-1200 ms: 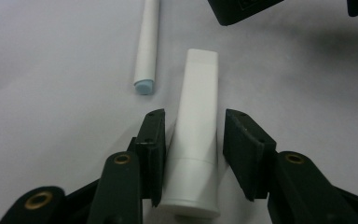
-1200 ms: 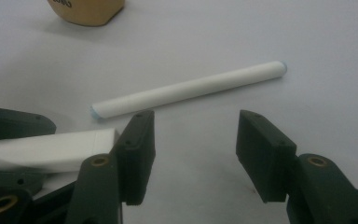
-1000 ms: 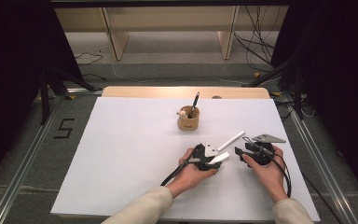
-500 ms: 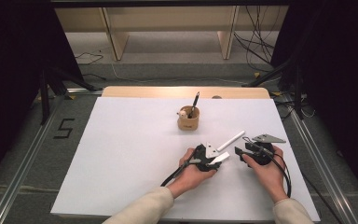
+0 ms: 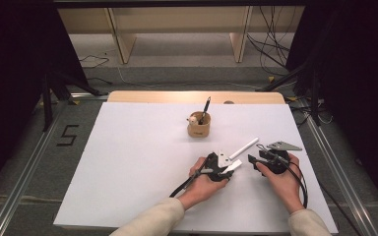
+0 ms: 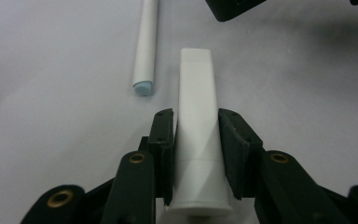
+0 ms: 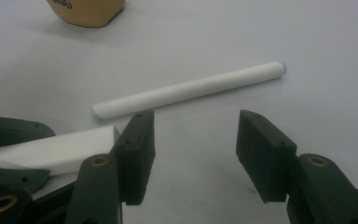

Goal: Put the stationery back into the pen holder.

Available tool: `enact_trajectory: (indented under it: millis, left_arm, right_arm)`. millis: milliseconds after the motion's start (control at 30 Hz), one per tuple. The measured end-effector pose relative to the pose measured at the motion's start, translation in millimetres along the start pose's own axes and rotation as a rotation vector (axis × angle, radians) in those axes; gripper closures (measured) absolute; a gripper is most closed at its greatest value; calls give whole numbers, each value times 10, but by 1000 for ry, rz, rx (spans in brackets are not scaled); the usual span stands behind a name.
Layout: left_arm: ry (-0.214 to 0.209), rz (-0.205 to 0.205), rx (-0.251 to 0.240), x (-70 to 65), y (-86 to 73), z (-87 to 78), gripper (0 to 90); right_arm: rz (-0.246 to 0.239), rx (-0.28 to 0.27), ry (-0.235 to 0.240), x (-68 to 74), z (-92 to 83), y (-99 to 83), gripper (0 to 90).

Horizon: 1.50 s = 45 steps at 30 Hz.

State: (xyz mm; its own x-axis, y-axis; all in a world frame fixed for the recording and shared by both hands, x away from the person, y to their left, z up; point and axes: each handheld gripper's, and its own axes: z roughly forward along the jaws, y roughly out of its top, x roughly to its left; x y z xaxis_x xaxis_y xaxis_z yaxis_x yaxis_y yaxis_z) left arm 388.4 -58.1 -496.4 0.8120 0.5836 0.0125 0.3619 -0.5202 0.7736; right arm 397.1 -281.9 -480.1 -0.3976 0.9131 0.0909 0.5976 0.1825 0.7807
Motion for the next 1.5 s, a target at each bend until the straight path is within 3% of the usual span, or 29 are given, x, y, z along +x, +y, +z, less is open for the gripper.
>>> enact_trajectory:
  millis: [467,967,1167,1500]
  left_arm:
    - [-11,2,3,25,3,-20,676]
    - [-38,1,30,100,-14,-205,676]
    - [-44,2,39,122,-30,-292,676]
    - [-69,4,60,147,-53,-469,676]
  right_arm:
    - [0,-2,0,-2,4,-2,470]
    - [-20,15,13,37,11,-11,439]
    - [-81,21,35,90,5,-14,388]
    - [-255,46,96,316,-68,-96,328]
